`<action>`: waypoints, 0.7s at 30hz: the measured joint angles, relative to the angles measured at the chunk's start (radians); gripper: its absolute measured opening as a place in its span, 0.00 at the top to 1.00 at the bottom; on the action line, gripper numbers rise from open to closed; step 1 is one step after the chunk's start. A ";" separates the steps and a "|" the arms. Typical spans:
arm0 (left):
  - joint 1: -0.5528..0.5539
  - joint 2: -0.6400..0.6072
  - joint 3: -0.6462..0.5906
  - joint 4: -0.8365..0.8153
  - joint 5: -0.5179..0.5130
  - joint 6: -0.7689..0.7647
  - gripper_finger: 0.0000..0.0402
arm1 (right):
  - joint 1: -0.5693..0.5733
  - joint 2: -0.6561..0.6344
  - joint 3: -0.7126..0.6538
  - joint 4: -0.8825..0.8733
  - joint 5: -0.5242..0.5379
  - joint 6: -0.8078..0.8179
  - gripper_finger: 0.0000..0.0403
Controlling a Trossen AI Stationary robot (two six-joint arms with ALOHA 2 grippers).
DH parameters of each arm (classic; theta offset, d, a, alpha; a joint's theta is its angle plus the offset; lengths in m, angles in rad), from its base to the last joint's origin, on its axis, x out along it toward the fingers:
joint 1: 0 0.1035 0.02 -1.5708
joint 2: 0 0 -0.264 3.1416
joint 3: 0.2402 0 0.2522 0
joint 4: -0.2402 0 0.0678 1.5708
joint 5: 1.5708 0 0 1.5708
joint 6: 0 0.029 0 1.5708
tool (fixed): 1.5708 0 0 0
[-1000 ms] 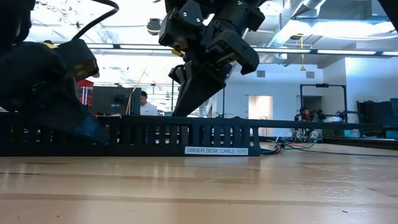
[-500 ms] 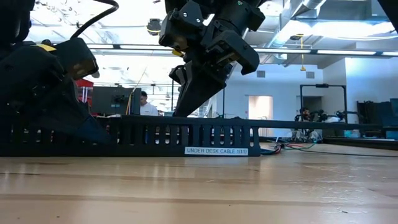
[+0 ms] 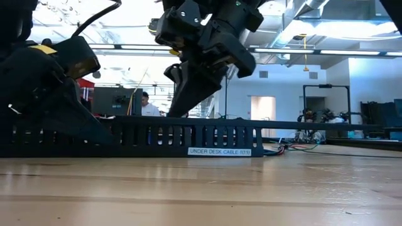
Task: Ziptie cables
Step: Close the black cable duct with the black cable duct cover
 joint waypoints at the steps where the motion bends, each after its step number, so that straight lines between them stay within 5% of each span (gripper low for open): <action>1: 0.003 0.000 0.000 0.001 0.001 0.003 0.43 | 0.001 0.006 0.000 0.013 -0.002 -0.002 1.00; 14: 0.070 0.003 -0.001 0.066 0.071 0.131 0.43 | 0.021 0.027 0.020 0.171 -0.015 -0.008 1.00; 21: 0.146 0.003 -0.001 0.104 0.170 0.229 0.43 | 0.033 -0.004 0.161 0.078 0.140 -0.080 1.00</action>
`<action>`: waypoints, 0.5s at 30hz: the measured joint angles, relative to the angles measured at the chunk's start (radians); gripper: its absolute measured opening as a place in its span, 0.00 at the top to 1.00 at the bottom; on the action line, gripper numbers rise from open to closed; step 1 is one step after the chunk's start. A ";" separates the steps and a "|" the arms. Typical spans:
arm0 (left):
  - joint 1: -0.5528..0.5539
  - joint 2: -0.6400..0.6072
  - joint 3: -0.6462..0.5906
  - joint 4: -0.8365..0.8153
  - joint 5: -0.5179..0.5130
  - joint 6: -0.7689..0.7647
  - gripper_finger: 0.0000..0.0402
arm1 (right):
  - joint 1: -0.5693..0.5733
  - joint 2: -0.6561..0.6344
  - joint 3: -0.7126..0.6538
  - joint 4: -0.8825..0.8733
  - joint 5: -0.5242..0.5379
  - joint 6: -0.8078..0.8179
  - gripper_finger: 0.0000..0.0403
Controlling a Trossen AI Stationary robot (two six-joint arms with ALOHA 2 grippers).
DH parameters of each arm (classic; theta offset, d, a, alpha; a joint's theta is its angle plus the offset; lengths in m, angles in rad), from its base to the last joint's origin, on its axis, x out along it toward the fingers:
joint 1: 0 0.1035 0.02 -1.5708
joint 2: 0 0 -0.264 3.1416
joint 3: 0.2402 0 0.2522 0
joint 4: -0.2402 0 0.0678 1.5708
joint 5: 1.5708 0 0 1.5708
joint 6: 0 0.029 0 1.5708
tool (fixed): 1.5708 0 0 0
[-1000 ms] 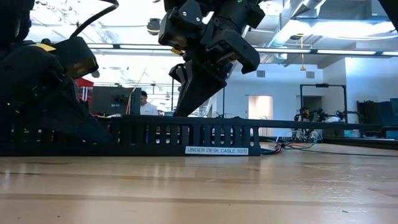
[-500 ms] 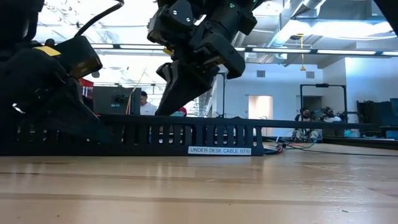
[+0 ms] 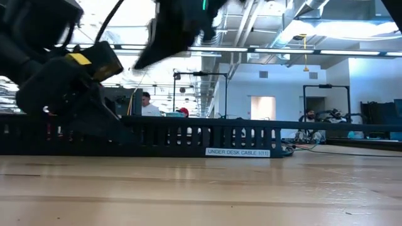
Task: Ziptie cables
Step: Close the black cable duct with the black cable duct cover
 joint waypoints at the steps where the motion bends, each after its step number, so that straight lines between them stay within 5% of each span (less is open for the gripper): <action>1: 0.014 0.000 0.000 0.005 0.024 0.011 0.43 | 0.001 -0.009 0.034 -0.053 0.000 0.004 1.00; 7: 0.093 -0.001 0.001 0.032 0.150 0.074 0.43 | 0.005 -0.006 0.098 -0.439 0.003 0.052 1.00; 15: 0.138 -0.001 0.001 0.039 0.176 0.108 0.43 | 0.053 -0.008 -0.060 -0.435 0.069 0.084 1.00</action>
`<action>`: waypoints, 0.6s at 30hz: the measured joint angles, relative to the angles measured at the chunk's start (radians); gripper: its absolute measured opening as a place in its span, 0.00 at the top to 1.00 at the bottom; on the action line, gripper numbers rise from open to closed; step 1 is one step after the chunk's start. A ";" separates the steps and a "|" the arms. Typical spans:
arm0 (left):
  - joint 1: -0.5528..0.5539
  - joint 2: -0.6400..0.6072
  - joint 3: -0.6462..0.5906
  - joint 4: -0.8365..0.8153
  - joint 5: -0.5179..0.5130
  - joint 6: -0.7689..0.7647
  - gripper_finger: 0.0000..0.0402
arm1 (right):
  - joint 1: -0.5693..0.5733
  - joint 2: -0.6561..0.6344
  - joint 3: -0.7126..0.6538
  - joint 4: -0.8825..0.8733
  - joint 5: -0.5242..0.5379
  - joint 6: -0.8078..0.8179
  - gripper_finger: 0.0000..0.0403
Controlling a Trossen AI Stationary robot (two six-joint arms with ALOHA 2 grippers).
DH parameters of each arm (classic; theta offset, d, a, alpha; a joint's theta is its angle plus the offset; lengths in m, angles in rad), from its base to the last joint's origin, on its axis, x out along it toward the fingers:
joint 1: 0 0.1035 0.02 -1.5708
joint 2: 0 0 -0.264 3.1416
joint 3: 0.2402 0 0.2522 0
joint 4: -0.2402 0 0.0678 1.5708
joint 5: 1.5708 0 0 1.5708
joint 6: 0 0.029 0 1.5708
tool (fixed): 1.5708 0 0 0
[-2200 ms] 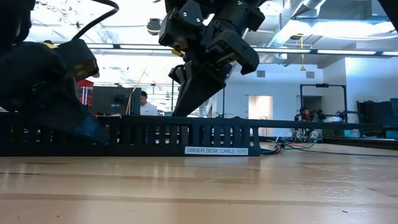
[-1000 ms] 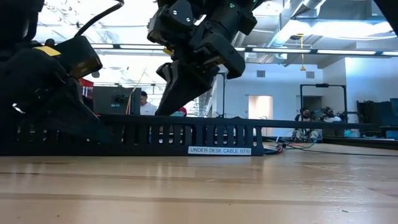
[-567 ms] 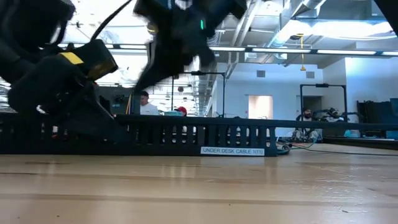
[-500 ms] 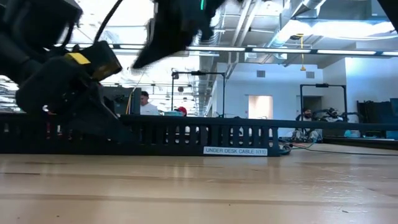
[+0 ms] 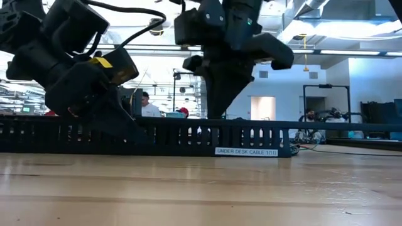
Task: Ziptie cables
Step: Close the black cable duct with the black cable duct cover
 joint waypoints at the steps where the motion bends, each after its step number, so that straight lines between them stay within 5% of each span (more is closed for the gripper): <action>1: 0.000 0.000 0.000 0.004 0.000 0.006 0.43 | 0.004 -0.005 -0.026 0.038 -0.001 0.001 1.00; 12: 0.002 0.002 -0.003 0.041 0.019 0.034 0.43 | -0.023 0.000 -0.117 0.423 -0.067 0.007 1.00; 18: 0.005 0.003 -0.003 0.048 0.008 0.065 0.41 | -0.056 0.003 -0.117 0.455 -0.087 0.059 1.00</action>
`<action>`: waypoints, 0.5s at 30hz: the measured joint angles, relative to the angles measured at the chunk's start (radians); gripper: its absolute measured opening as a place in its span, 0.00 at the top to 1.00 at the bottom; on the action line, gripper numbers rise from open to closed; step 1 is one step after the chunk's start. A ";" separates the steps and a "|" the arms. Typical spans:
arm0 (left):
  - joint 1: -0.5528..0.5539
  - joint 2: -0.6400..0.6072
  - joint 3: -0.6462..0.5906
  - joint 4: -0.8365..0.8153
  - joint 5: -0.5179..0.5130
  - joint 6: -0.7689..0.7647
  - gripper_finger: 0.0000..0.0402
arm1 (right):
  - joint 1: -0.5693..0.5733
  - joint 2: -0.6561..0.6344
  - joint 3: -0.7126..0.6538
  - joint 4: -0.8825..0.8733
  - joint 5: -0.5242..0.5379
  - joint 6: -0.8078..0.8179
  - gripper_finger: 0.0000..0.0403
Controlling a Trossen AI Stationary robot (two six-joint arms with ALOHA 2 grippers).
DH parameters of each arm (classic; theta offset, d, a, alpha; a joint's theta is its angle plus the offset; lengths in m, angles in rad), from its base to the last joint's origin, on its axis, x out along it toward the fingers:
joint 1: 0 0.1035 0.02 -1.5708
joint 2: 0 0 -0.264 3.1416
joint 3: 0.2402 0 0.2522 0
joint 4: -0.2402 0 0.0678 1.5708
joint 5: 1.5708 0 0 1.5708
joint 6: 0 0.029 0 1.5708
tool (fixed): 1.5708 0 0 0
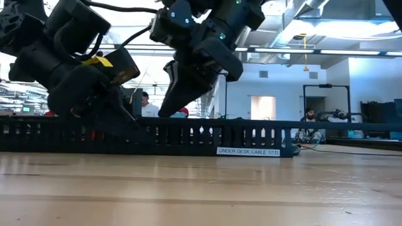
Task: Ziptie cables
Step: Close the black cable duct with the black cable duct cover
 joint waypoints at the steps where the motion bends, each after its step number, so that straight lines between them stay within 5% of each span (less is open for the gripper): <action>1: 0.000 -0.004 0.000 -0.005 -0.003 -0.032 0.40 | -0.004 0.000 0.001 -0.007 0.001 0.008 1.00; 10: -0.011 -0.129 -0.003 -0.172 0.000 -0.070 0.39 | -0.001 0.068 0.009 -0.015 -0.030 0.002 1.00; 15: -0.017 -0.141 0.006 -0.261 0.133 -0.145 0.39 | 0.017 0.083 0.013 0.020 -0.041 -0.013 1.00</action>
